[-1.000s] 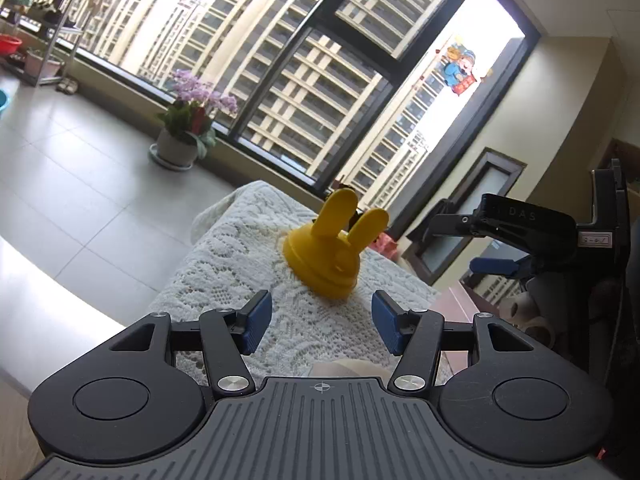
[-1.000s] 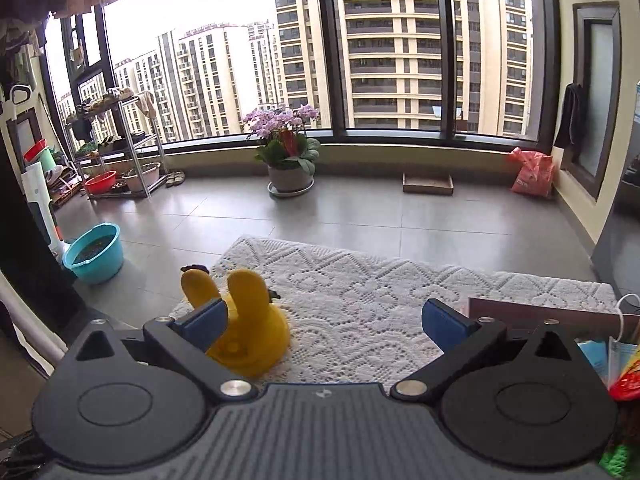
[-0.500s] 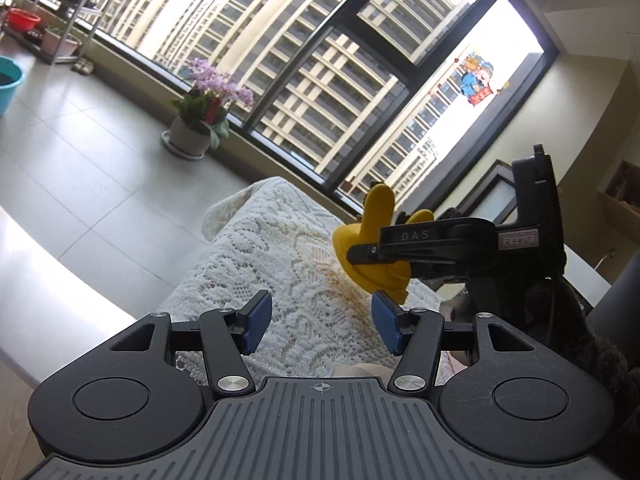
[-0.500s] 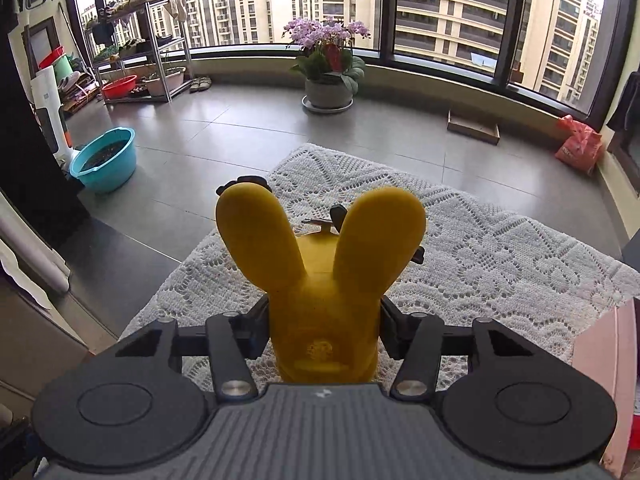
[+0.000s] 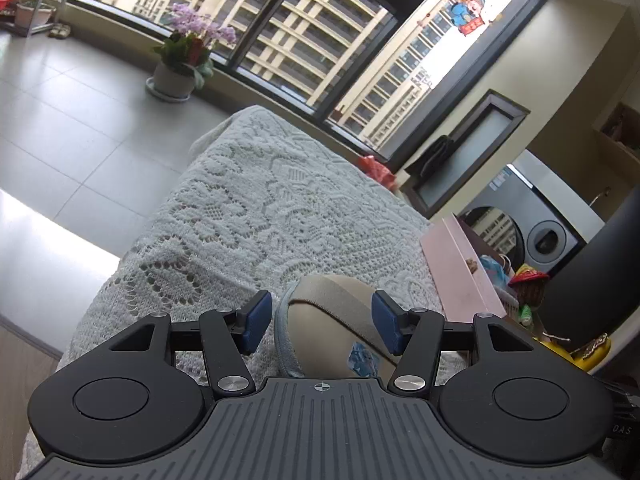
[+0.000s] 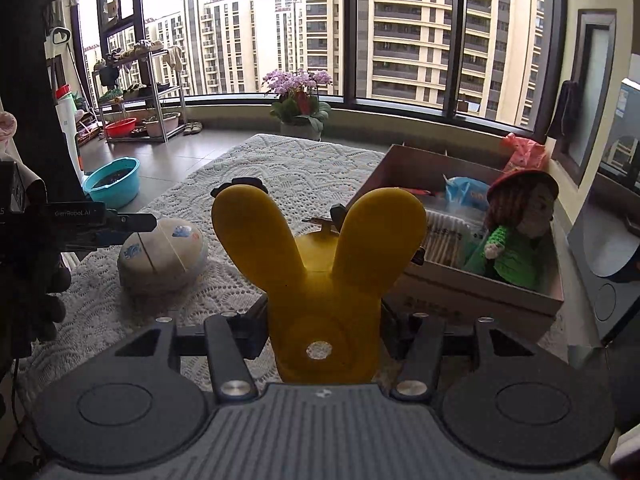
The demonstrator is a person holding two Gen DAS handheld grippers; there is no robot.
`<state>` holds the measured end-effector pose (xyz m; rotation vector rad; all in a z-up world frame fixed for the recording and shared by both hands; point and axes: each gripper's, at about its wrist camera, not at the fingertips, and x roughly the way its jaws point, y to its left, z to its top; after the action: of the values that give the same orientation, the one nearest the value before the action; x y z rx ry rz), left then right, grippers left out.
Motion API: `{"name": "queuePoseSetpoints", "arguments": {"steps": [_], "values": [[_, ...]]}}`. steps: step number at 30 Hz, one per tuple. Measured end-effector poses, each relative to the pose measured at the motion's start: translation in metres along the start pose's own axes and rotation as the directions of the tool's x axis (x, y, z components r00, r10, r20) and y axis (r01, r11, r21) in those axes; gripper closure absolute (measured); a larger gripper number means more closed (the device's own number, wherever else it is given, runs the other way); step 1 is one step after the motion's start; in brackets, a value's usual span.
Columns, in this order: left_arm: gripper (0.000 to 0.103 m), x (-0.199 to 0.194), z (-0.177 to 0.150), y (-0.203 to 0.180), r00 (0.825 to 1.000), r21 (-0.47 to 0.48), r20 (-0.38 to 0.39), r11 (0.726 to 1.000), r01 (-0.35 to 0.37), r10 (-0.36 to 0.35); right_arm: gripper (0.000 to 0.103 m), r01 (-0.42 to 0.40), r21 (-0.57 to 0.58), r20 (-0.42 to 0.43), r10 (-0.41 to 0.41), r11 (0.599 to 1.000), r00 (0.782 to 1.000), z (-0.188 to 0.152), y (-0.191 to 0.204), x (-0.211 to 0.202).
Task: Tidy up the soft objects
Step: 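Grasp the yellow rabbit toy with the right tool while the left grasps the beige case, then lift the beige case with the left tool while the right lifts the yellow rabbit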
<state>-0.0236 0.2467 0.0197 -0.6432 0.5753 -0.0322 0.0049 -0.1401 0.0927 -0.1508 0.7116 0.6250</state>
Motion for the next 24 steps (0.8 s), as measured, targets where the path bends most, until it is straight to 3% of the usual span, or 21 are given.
{"name": "queuePoseSetpoints", "arguments": {"steps": [5,7,13,19,24], "values": [[0.043,0.006,-0.004,0.0,0.999,-0.075,-0.042,0.997,-0.001,-0.002,0.047,-0.031,0.227,-0.01,0.034,0.973,0.999,-0.04,-0.049,-0.003],[0.043,0.006,-0.005,-0.001,0.999,-0.099,-0.043,0.995,-0.01,0.006,0.042,-0.042,0.286,-0.003,0.045,0.957,0.999,-0.055,-0.06,0.003],[0.043,0.009,-0.004,-0.011,0.996,-0.097,-0.093,0.995,-0.014,0.005,0.025,-0.061,0.327,0.064,0.042,0.943,0.997,-0.076,-0.059,0.003],[0.044,0.011,-0.012,-0.06,0.996,0.084,-0.09,0.996,0.024,-0.016,0.025,-0.088,0.35,0.092,0.059,0.933,0.994,-0.079,-0.061,0.002],[0.045,0.021,-0.028,-0.111,0.984,0.234,-0.158,0.965,0.116,-0.08,0.023,-0.091,0.352,0.097,0.06,0.931,0.993,-0.079,-0.056,0.001]]}}
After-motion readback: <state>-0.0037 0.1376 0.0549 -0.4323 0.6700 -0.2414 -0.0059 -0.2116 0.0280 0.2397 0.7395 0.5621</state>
